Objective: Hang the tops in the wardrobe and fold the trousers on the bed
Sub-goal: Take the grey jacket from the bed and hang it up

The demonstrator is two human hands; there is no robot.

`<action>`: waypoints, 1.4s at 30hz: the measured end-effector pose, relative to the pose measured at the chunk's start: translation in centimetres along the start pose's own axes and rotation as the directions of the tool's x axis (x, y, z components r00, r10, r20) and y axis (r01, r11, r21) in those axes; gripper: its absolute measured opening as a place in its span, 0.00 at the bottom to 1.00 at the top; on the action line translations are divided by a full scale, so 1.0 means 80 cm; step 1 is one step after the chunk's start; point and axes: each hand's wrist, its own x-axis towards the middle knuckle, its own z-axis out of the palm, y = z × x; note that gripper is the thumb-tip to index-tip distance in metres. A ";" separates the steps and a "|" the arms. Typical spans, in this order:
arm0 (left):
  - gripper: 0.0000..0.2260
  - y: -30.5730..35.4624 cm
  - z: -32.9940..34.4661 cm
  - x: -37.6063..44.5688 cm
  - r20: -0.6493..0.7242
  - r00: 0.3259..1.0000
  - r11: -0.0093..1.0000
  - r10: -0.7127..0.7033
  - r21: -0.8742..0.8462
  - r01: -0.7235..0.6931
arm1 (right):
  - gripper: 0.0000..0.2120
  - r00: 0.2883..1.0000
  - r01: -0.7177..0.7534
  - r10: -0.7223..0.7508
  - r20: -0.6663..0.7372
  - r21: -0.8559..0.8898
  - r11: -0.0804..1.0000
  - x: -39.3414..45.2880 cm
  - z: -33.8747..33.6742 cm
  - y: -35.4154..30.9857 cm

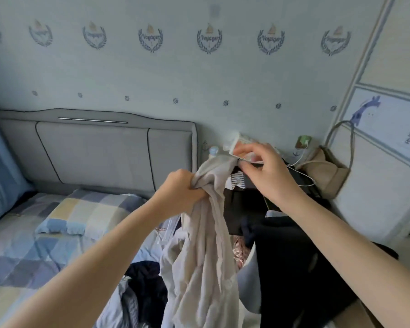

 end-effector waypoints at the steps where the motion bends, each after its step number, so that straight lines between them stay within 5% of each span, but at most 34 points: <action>1: 0.21 0.002 0.003 0.005 -0.028 0.998 0.997 -0.049 -0.064 0.047 | 0.12 0.996 -0.049 0.047 -0.071 -0.031 0.998 -0.006 -0.008 0.008; 3: 0.17 0.009 0.012 0.015 -0.049 0.985 0.966 -0.165 -0.207 0.152 | 0.05 0.987 -0.151 0.152 -0.048 0.011 0.988 -0.028 -0.015 0.020; 5: 0.15 0.019 0.020 0.022 -0.064 0.972 0.929 -0.224 -0.317 0.193 | 0.20 0.955 -0.234 0.240 0.173 -0.050 0.971 -0.057 -0.009 0.029; 8: 0.16 0.034 0.031 0.027 -0.047 0.961 0.874 -0.271 -0.431 0.225 | 0.38 0.789 -0.388 0.404 0.463 -0.134 0.912 -0.078 0.008 0.041; 10: 0.15 0.040 0.037 0.027 -0.024 0.956 0.874 -0.292 -0.412 0.257 | 0.24 0.751 -0.448 0.431 0.501 -0.094 0.889 -0.079 0.009 0.060; 12: 0.15 0.041 0.037 0.025 0.017 0.957 0.909 -0.289 -0.310 0.280 | 0.08 0.766 -0.507 0.452 0.457 -0.003 0.862 -0.073 0.005 0.079; 15: 0.24 0.028 0.024 0.018 0.212 0.947 0.950 -0.242 -0.146 0.276 | 0.06 0.849 -0.496 0.485 0.211 0.002 0.868 -0.054 -0.020 0.103; 18: 0.18 0.014 0.014 0.006 0.436 0.881 0.981 -0.185 0.136 0.139 | 0.08 0.962 -0.258 0.274 -0.021 -0.412 0.874 -0.037 -0.066 0.126; 21: 0.14 0.010 0.019 0.001 0.476 0.859 0.969 -0.188 0.234 0.083 | 0.13 0.996 -0.038 0.089 0.030 -0.737 0.675 -0.036 -0.089 0.143; 24: 0.13 0.010 0.019 -0.005 0.491 0.846 0.974 -0.206 0.025 0.223 | 0.18 0.995 0.008 0.091 0.048 -0.918 0.397 -0.039 -0.086 0.153; 27: 0.11 0.017 0.012 -0.014 0.506 0.839 0.853 -0.198 -0.333 0.402 | 0.15 0.926 -0.220 0.371 0.074 -0.691 0.688 -0.049 -0.076 0.158; 29: 0.13 0.023 0.012 -0.015 0.517 0.843 0.769 -0.149 -0.476 0.428 | 0.17 0.791 -0.446 0.586 0.176 -0.489 0.750 -0.058 -0.061 0.161; 33: 0.16 0.028 0.012 -0.013 0.522 0.852 0.792 -0.036 -0.505 0.343 | 0.35 0.274 -0.884 0.869 0.413 -0.246 0.396 -0.076 -0.050 0.165; 36: 0.07 0.025 0.019 -0.010 0.482 0.874 0.880 -0.059 -0.388 0.273 | 0.34 0.107 -0.988 0.790 0.604 -0.027 0.154 -0.083 -0.061 0.179; 38: 0.05 0.021 0.027 -0.007 0.414 0.906 0.954 -0.085 -0.228 0.194 | 0.34 0.158 -0.981 0.721 0.675 0.190 0.037 -0.083 -0.064 0.185; 40: 0.08 0.021 0.034 -0.007 0.434 0.899 0.984 -0.068 -0.119 0.132 | 0.30 0.359 -0.864 0.704 0.613 0.503 0.003 -0.075 -0.065 0.192; 42: 0.13 0.024 0.040 -0.013 0.521 0.851 0.997 -0.068 0.014 0.071 | 0.23 0.535 -0.721 0.780 0.325 0.657 0.220 -0.068 -0.063 0.200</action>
